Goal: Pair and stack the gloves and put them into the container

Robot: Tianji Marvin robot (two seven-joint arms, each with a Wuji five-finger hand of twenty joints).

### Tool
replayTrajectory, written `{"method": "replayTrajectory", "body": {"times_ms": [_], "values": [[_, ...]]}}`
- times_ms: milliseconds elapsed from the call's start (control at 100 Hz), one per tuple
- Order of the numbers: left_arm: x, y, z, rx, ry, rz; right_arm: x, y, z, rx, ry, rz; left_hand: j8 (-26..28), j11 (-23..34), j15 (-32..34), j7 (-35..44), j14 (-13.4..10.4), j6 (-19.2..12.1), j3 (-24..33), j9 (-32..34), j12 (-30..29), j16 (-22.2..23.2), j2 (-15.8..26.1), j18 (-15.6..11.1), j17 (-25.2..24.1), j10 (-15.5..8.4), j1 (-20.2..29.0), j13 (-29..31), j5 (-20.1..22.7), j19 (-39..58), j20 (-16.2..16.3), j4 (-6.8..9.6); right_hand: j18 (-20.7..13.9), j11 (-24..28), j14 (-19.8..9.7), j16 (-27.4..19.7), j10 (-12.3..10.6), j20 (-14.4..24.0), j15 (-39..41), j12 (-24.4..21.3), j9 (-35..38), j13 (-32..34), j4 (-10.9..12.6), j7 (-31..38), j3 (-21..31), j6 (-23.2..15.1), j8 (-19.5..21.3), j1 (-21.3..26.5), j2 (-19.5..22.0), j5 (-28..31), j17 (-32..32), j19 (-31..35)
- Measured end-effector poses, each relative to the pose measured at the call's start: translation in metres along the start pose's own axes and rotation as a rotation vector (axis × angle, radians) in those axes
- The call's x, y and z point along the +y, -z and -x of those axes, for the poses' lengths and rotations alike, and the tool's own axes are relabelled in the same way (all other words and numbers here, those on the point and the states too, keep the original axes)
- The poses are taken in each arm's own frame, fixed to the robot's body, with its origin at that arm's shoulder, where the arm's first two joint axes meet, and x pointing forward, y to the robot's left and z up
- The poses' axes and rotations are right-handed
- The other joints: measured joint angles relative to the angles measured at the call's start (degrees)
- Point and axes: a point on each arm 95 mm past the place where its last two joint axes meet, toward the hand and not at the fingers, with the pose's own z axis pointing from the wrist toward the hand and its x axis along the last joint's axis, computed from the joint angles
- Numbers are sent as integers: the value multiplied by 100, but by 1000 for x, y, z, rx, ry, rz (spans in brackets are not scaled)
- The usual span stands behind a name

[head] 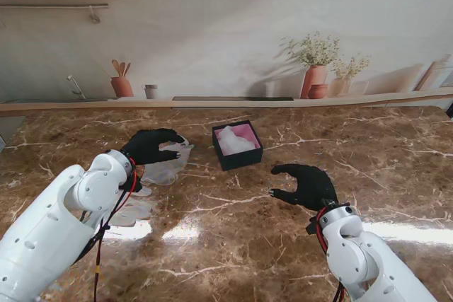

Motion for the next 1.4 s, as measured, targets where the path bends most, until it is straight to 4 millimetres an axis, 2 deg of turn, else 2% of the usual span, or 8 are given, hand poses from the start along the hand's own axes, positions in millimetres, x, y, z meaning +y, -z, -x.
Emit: {"method": "replayTrajectory", "body": {"times_ms": [80, 190, 350, 450, 490, 840, 1140, 1400], "values": [[-5, -8, 12, -50, -13, 20, -1, -1, 1, -2, -3, -5, -17, -25, 0, -8, -2, -2, 2, -138, 0, 0, -100, -10, 2, 0, 0, -105, -141, 58, -4, 0, 0, 0, 48, 0, 8, 0, 7, 0, 0, 0, 0, 0, 0, 0, -1, 0, 0, 0, 0, 0], [-10, -16, 24, -111, -24, 54, -2, -1, 1, -1, -4, -16, 100, 113, 71, 416, -2, -37, 730, -113, 70, 155, -640, 4, 2, 46, -4, -79, -175, 322, -11, 0, 7, 1, 53, 0, 10, 0, 11, 0, 0, 0, 0, 0, 0, 0, -1, 0, 2, 0, 0, 0], [-10, -20, 35, -82, -221, 96, -2, -1, 0, 0, -9, -17, 1450, 864, 839, 2291, 1, -582, 1477, -108, 1362, 1396, -1377, 3, -8, 1, -9, -82, -114, 386, 278, 0, 11, 1, 54, 0, 14, 0, 16, 0, 0, 0, 0, 0, 0, 0, -1, 0, 12, 0, 0, 0], [-6, -19, 42, -75, -235, 133, -2, -1, -1, -1, -15, -19, 2013, 1008, 916, 2976, 1, -763, 1606, 10, 1770, 1657, -1546, -5, -12, -53, -2, -82, -113, 323, 430, 0, 12, 1, 54, 0, 23, 0, 16, 0, 0, 0, 0, 0, 0, 0, -1, 0, 26, 0, 0, 0], [-4, -18, 45, -78, -242, 158, -2, -1, -1, -1, -16, -21, 2152, 1008, 916, 3090, 1, -846, 1603, 10, 1830, 1680, -1619, -5, -19, -56, 95, -140, -84, 267, 447, -97, 12, 1, 54, 0, 46, 0, 16, 0, 0, 0, 0, 0, 0, 0, -1, 0, 29, 0, 0, 0], [14, -18, 80, -121, -349, 257, -2, -1, -2, 0, -25, -25, 861, 956, 940, 1611, 1, -898, 1729, 8, 1851, 1585, -1646, -32, -86, -98, 84, -427, 95, -233, 740, -96, 51, 2, 54, 0, 55, 0, 16, 0, 0, 0, 0, 0, 40, 0, -1, 0, 50, 0, 0, 0], [27, -25, 95, -127, -384, 233, -5, -2, -4, 0, -40, -43, 1041, 953, 940, 2118, 1, -870, 1727, 7, 1744, 1530, -1768, -52, -88, -104, -37, -427, 40, -237, 1004, -98, 54, 2, 54, 0, 58, 0, 20, 0, 0, 0, 0, 0, 88, 0, -1, 0, 56, 0, 0, 0], [28, -22, 100, -113, -325, 208, -5, -3, -4, -12, -43, -46, 1938, 949, 940, 3170, 1, -962, 1727, 7, 1638, 1500, -1769, -54, -88, -130, -37, -414, 153, -239, 1015, -156, 54, 2, 55, 0, 58, 0, 40, 0, 0, 0, 0, 0, 152, 0, -1, 0, 60, 0, 0, 0]]}}
